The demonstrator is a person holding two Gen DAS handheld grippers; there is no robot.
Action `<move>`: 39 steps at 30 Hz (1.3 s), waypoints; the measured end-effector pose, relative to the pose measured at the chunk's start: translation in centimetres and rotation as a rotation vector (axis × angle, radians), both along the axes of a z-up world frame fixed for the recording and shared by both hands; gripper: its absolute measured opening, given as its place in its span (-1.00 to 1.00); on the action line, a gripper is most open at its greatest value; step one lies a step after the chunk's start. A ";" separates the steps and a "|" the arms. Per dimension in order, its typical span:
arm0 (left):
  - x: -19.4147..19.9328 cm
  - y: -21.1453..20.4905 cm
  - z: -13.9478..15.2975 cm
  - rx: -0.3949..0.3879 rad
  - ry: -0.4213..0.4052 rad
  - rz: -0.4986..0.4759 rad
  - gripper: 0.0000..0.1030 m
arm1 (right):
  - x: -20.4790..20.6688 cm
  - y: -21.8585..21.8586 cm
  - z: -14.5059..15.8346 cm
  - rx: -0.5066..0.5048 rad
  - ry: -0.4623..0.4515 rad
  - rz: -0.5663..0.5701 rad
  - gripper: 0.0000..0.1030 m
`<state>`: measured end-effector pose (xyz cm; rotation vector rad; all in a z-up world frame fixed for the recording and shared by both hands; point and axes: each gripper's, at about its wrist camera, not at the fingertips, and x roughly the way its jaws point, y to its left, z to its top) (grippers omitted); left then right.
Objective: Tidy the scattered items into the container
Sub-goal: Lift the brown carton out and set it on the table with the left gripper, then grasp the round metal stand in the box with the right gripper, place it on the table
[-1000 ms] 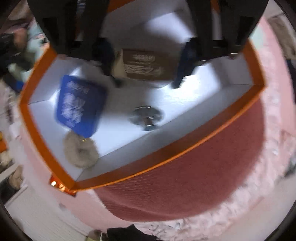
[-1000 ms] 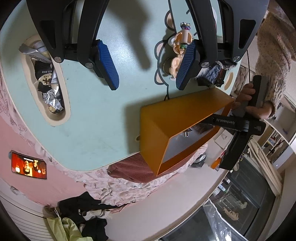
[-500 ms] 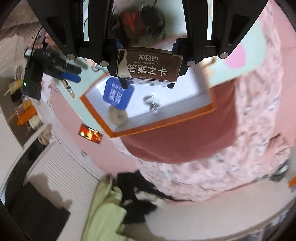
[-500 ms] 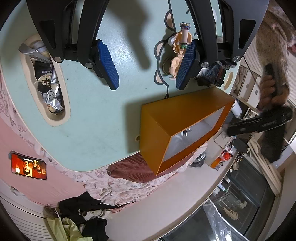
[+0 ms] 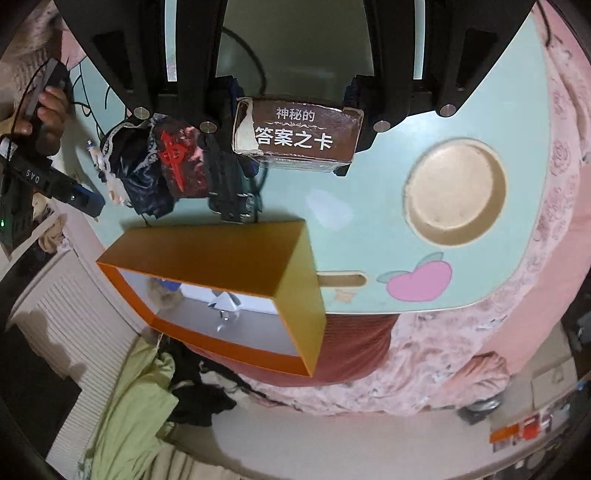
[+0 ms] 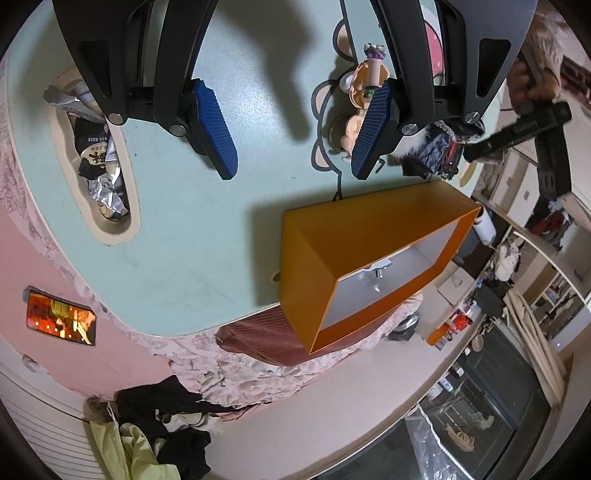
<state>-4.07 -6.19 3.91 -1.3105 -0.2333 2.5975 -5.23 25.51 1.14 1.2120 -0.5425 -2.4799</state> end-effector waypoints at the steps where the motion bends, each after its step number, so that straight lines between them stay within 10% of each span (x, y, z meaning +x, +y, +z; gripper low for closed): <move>1: 0.3 0.1 0.1 0.002 0.016 0.002 -0.24 | 0.0 -0.1 0.1 0.009 0.002 -0.002 0.26; 12: 3.2 1.0 0.9 0.003 0.100 -0.031 0.74 | -2.3 -3.2 5.5 0.005 0.096 0.094 0.26; 28: 3.8 2.7 -0.6 -0.047 0.052 -0.032 0.98 | -15.1 -15.6 2.3 0.403 -0.188 0.170 0.23; 31: 3.9 2.7 -0.7 -0.045 0.053 -0.032 0.98 | -15.7 -16.5 0.5 0.464 -0.252 0.200 -0.42; 39: 4.1 2.7 -0.6 -0.044 0.053 -0.031 0.98 | -13.3 -15.0 2.7 0.391 -0.103 0.208 -0.46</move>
